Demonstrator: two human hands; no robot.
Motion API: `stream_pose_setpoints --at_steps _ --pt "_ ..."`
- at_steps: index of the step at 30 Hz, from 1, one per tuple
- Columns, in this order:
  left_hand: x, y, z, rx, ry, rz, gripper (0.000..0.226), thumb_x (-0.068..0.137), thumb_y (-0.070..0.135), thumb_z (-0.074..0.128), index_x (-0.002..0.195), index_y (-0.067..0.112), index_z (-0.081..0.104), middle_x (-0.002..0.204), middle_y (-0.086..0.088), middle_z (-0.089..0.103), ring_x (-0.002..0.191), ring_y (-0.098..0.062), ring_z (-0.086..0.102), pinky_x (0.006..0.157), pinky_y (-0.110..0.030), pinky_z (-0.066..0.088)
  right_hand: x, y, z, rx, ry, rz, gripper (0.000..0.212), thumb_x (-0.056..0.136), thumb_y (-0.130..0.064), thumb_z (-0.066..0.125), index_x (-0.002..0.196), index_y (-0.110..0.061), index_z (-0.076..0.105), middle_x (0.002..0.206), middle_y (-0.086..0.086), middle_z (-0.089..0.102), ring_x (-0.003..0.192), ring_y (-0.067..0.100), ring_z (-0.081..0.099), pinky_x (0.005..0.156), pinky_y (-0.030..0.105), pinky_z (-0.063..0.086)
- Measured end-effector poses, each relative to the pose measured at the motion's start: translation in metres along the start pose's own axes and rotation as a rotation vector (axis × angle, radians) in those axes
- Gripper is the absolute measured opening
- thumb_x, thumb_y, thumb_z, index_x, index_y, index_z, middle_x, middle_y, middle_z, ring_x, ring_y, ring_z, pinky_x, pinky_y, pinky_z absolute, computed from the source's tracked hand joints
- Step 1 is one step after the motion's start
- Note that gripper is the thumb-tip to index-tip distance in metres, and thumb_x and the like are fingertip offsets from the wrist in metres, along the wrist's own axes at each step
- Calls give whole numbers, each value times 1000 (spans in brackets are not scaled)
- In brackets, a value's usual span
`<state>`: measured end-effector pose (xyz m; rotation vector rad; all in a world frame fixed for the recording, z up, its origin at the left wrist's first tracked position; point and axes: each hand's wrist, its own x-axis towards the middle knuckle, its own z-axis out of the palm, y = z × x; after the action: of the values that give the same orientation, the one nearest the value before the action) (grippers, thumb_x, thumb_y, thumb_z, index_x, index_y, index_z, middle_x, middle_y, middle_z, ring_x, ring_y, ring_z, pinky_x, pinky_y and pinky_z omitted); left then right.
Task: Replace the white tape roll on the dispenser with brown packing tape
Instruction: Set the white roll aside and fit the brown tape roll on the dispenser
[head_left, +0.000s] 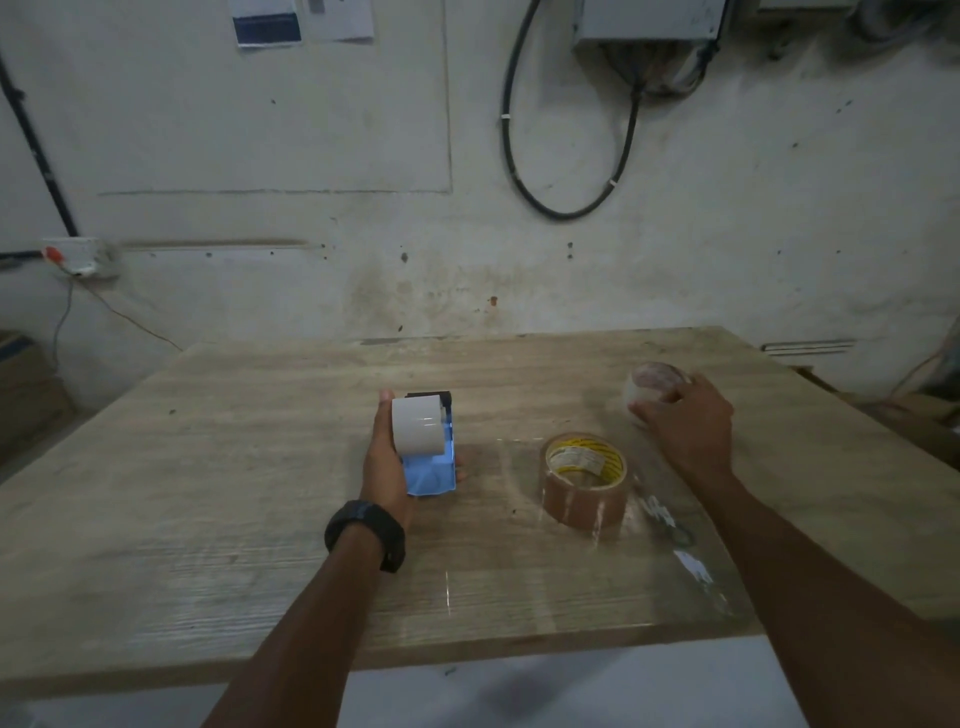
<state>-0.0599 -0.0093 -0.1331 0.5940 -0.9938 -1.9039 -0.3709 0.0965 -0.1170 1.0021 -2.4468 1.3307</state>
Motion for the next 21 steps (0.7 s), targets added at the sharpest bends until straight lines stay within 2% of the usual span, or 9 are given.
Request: stream_pose_setpoints --at_steps 3,5,8,12,16,18,21 --pt "-2 1 1 9 2 4 66 91 69 35 98 12 69 80 -12 70 61 -23 67 56 -34 59 -4 8 5 -21 -61 -9 47 68 -37 81 104 -8 73 108 12 64 98 29 64 81 29 48" --pt "-4 2 3 13 7 -7 66 89 70 37 99 12 68 81 -12 70 62 -23 67 57 -34 59 -5 15 10 -54 -73 -68 50 71 -40 77 115 -16 71 114 8 60 102 27 64 86 29 49" --pt "-4 2 3 10 19 -15 69 81 73 44 105 12 66 86 -12 67 65 -23 65 59 -34 59 -8 21 12 -101 -72 -139 47 73 -42 71 117 -25 69 121 2 55 103 23 64 89 31 51" --pt "-4 2 4 23 41 -1 68 79 73 44 104 13 67 89 -12 66 70 -25 64 63 -35 59 -7 26 13 -139 -100 -157 51 72 -48 66 117 -24 67 127 1 54 106 22 62 91 35 53" --pt "-8 4 9 11 64 15 65 92 68 35 92 15 72 83 -12 69 65 -26 64 56 -34 59 -4 30 14 -161 -118 -136 65 70 -60 54 125 -26 61 132 1 54 115 24 58 97 37 50" --pt "-10 5 11 -24 42 22 68 95 65 32 80 16 78 75 -10 71 58 -22 66 53 -33 58 -8 22 10 -137 -53 -121 61 78 -60 55 125 -22 59 132 6 56 115 31 57 96 44 50" --pt "-10 5 12 -65 6 26 72 96 63 30 71 19 80 69 -8 70 53 -19 66 50 -31 57 -16 5 -2 -73 131 -121 41 90 -44 58 119 -15 59 124 13 62 111 38 57 94 50 46"
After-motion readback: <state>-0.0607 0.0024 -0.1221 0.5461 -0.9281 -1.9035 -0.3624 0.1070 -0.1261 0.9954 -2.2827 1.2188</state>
